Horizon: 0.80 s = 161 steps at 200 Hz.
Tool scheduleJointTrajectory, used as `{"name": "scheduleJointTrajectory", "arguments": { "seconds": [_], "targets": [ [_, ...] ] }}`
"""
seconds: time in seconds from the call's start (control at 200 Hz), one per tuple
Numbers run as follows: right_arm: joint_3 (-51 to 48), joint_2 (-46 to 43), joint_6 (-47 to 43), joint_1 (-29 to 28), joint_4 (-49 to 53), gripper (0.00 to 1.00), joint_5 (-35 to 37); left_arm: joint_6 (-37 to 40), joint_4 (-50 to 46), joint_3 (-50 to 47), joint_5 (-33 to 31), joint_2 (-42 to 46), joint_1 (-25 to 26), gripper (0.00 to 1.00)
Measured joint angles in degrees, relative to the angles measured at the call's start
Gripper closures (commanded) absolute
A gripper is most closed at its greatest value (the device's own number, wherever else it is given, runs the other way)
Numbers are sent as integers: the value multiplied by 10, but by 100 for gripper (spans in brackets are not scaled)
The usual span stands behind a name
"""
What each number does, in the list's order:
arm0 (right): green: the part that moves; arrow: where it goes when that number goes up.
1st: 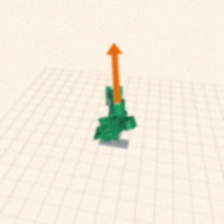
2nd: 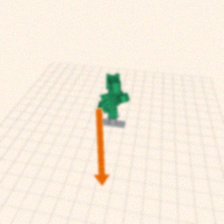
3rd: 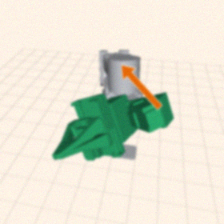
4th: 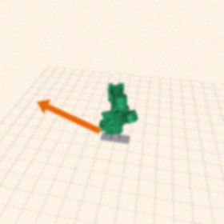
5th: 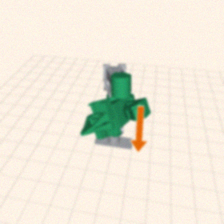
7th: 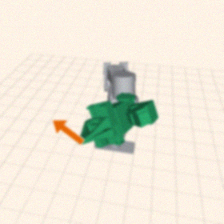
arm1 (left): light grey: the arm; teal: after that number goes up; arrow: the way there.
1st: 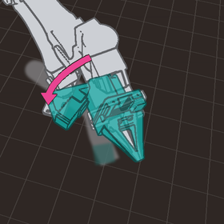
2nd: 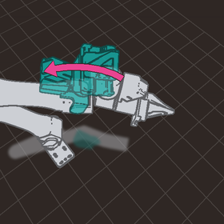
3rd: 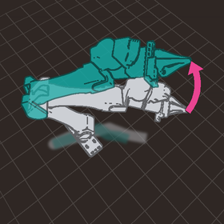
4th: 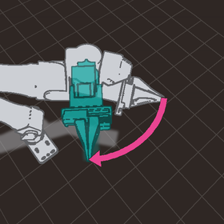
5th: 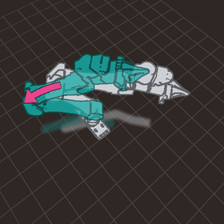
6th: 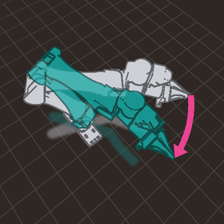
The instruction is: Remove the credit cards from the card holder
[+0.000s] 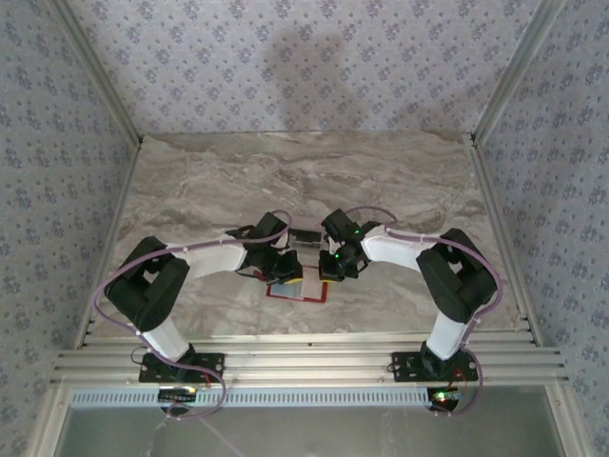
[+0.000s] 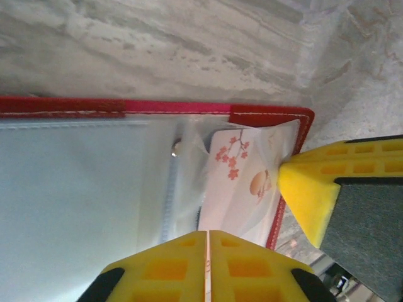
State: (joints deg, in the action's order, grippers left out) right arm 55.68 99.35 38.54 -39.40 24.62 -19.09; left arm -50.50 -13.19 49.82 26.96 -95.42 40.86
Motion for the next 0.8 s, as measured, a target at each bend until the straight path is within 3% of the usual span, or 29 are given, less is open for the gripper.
{"name": "scheduleJointTrajectory", "arguments": {
  "seconds": [0.405, 0.804],
  "targets": [
    [0, 0, 0, 0, 0, 97, 0, -14, 41, -7, 36, -37, -3, 75],
    [0, 0, 0, 0, 0, 97, 0, -14, 44, -7, 41, -38, -4, 70]
  ]
}}
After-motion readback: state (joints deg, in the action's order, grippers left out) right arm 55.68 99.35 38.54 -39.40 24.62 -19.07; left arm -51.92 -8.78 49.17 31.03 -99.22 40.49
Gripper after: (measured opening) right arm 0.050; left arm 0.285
